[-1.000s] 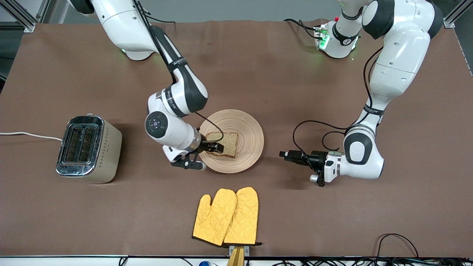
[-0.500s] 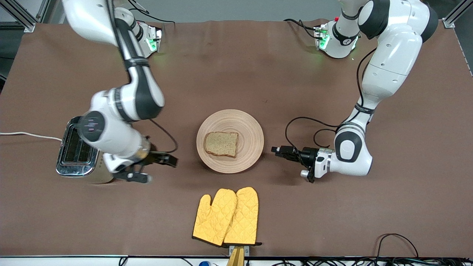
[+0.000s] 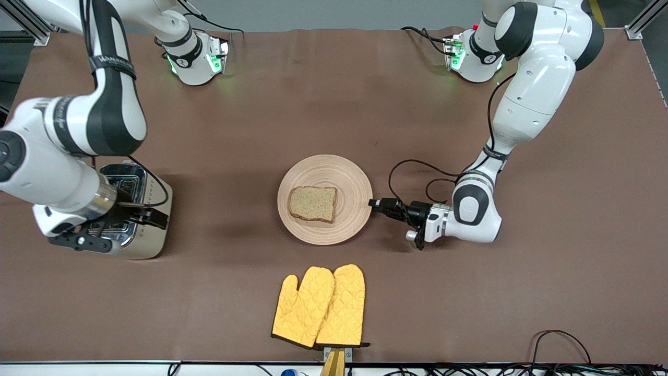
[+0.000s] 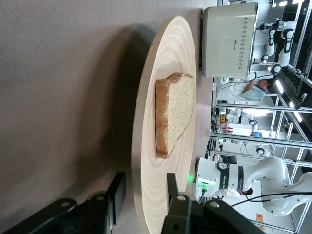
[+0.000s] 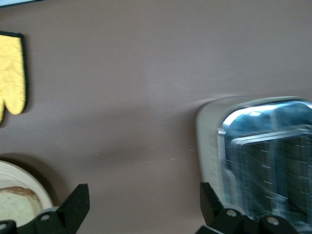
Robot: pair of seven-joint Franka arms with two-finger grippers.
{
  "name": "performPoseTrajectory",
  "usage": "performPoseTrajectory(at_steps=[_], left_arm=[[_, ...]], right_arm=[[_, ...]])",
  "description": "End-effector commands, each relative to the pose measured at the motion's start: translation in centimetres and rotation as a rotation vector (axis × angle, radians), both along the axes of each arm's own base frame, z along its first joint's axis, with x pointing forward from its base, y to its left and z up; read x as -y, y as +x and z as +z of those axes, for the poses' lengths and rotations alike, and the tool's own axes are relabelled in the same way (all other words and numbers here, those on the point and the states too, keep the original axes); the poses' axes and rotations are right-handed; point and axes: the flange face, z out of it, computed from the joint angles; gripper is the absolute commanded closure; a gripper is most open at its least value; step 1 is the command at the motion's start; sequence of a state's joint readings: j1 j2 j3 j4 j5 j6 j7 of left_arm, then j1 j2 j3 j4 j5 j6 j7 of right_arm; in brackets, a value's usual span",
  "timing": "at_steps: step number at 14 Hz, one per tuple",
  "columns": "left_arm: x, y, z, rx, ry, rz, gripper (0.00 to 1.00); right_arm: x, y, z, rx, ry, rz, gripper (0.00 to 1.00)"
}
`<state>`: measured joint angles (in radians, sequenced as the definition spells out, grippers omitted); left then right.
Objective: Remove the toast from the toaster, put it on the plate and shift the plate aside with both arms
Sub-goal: 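Withdraw the right gripper while the left gripper grips the plate rim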
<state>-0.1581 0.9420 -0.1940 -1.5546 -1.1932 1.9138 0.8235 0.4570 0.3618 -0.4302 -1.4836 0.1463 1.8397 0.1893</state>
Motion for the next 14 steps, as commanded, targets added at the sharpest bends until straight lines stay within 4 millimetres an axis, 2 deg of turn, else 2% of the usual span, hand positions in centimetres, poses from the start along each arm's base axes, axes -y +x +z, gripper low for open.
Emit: performPoseTrajectory(at_steps=[1,4,8,10,12,14], left_arm=[[0.2,-0.6,-0.8,-0.008,0.005,0.014,0.67],[0.6,-0.9,-1.1,-0.01,0.011,0.009,0.82],[0.9,-0.8,-0.7,0.001,0.013,-0.002,0.99],[1.0,-0.5,0.0,0.005,0.012,0.001,1.0],[0.5,0.3,1.7,-0.051,0.028,0.034,1.0],[0.6,1.2,5.3,-0.104,0.058,0.073,0.99]], right_arm=[[5.0,-3.9,4.2,-0.01,0.015,-0.024,0.0],[8.4,-8.0,8.2,0.015,0.01,0.015,0.0],[9.5,-11.1,12.8,0.036,0.021,0.021,0.0],[9.8,-12.4,14.5,0.047,0.021,0.033,0.0],[9.4,-13.5,15.6,0.038,0.023,0.043,0.0],[8.6,-14.2,16.3,0.033,0.017,0.057,0.0]])
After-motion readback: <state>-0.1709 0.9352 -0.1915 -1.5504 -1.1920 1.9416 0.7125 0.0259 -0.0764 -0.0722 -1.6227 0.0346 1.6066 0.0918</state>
